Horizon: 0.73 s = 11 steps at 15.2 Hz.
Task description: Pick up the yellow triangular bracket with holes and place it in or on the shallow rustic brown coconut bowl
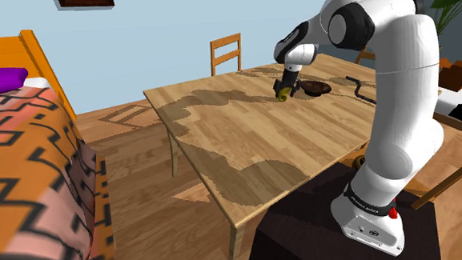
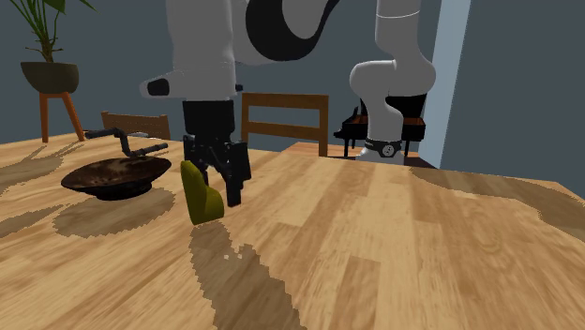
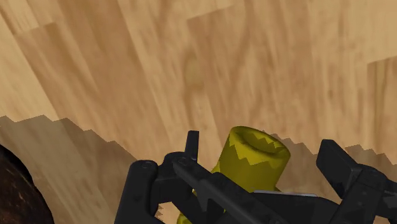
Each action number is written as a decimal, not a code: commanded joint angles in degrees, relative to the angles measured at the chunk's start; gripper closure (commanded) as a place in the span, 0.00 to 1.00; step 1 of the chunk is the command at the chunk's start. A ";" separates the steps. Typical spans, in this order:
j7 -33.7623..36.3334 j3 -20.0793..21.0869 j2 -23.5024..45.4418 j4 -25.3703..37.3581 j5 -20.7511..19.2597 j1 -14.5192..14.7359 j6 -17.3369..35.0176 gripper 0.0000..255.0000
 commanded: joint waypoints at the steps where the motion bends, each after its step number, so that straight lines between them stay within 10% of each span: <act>1: -0.35 0.38 1.00 -0.11 0.62 -0.24 1.04 0.00; 9: -0.45 0.50 1.28 -0.16 0.79 -0.31 1.35 0.00; 10: -0.45 0.50 1.28 -0.16 0.79 -0.31 1.35 1.00; 11: -0.45 0.50 1.28 -0.16 0.79 -0.31 1.35 1.00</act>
